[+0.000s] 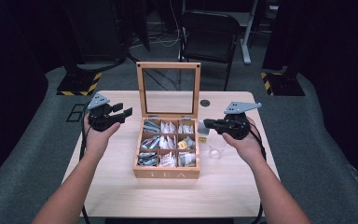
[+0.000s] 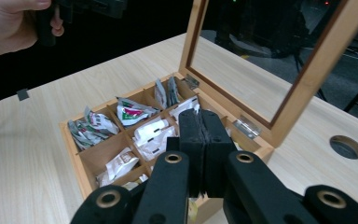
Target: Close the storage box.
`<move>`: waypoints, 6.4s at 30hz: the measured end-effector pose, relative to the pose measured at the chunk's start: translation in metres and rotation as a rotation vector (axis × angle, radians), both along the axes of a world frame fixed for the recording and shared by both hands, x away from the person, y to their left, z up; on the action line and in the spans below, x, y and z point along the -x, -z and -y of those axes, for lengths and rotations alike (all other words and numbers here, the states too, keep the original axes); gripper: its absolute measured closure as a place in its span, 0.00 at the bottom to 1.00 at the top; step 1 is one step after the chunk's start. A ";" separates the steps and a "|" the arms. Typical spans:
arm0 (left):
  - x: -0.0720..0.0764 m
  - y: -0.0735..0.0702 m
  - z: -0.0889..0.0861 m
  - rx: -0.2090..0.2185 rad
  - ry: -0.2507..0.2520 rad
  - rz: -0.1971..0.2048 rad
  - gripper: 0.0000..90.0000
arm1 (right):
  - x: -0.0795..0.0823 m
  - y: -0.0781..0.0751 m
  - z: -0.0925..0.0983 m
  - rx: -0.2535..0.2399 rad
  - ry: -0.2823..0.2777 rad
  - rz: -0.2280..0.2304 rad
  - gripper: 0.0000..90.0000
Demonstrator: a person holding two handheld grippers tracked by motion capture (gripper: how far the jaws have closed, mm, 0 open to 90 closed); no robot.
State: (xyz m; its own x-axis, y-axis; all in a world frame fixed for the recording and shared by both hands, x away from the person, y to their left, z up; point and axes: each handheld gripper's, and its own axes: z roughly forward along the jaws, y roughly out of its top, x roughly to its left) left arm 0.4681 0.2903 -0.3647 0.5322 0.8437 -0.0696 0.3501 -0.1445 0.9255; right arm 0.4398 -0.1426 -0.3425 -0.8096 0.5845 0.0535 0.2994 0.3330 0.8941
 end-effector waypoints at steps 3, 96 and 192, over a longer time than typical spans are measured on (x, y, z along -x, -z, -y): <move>0.000 0.000 0.000 0.002 0.000 0.002 0.54 | 0.000 -0.002 0.005 0.008 0.016 0.002 0.99; -0.001 0.001 0.001 -0.013 0.004 -0.006 0.54 | -0.007 0.082 0.042 0.110 0.166 -0.099 0.85; 0.011 0.004 -0.024 -0.004 -0.059 -0.020 0.54 | -0.146 0.064 -0.024 0.080 0.139 -0.093 0.58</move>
State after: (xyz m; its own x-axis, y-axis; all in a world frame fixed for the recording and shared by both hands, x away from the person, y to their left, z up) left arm 0.4575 0.3141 -0.3688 0.4799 0.8740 -0.0763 0.3763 -0.1264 0.9178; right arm 0.5854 -0.1182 -0.4064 -0.7147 0.6956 0.0728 0.4273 0.3519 0.8328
